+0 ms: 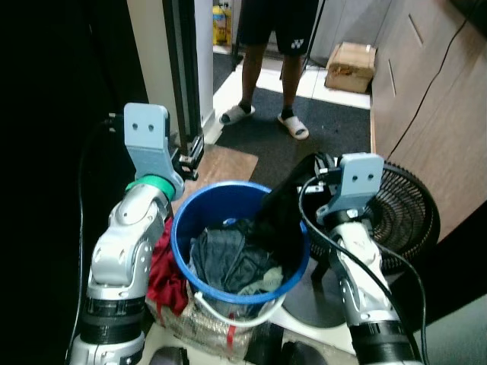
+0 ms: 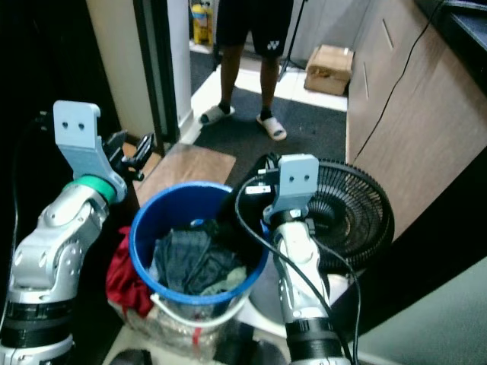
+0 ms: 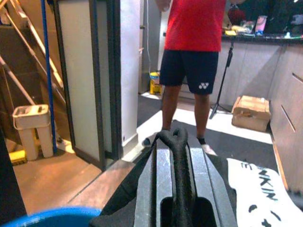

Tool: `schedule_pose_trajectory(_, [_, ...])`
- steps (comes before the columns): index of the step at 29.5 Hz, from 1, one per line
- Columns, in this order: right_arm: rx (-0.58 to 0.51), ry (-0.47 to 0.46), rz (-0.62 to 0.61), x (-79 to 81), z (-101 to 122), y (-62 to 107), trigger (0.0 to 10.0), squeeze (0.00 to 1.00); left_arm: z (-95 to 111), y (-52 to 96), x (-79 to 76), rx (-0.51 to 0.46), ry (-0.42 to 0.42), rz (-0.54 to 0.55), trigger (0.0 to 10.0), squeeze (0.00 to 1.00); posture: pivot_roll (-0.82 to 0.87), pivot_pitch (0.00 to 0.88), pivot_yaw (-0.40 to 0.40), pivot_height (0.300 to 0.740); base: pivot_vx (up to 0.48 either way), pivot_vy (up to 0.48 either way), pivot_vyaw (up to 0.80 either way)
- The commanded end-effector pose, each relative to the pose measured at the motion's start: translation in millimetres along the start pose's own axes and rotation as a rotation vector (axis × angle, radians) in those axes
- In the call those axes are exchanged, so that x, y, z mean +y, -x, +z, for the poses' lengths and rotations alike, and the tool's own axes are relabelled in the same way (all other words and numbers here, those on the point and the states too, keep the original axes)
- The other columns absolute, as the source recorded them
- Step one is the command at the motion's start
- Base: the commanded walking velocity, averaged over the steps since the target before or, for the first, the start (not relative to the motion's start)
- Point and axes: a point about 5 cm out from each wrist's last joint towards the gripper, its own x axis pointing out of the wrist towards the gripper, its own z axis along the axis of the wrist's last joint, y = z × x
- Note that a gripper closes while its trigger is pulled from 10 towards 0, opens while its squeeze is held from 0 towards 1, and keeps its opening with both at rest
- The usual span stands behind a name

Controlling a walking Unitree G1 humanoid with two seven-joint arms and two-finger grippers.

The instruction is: Clothes washing

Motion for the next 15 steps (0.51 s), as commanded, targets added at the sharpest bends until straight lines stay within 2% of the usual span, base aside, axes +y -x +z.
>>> schedule_pose_trajectory(1, [0.001, 0.001, -0.01, -1.1, -2.3, 1.4, 10.0, 0.0, -4.7, -0.4, 0.9, 0.014, -0.016, 0.008, 10.0, 0.0, 0.1, 0.0, -0.019, 0.695, 0.0, 0.0, 0.0])
schedule_pose_trajectory(10, [0.001, -0.003, -0.016, -0.8, -3.4, 1.8, 10.0, 0.0, -6.5, -1.6, 1.7, 0.018, -0.022, 0.017, 10.0, 0.0, 0.1, 0.0, -0.019, 0.735, 0.0, 0.0, 0.0])
schedule_pose_trajectory(15, [0.001, -0.003, -0.018, -0.6, -3.5, 1.8, 10.0, 0.0, -6.8, -1.9, 1.9, 0.019, -0.022, 0.019, 10.0, 0.0, 0.1, 0.0, -0.019, 0.74, 0.0, 0.0, 0.0])
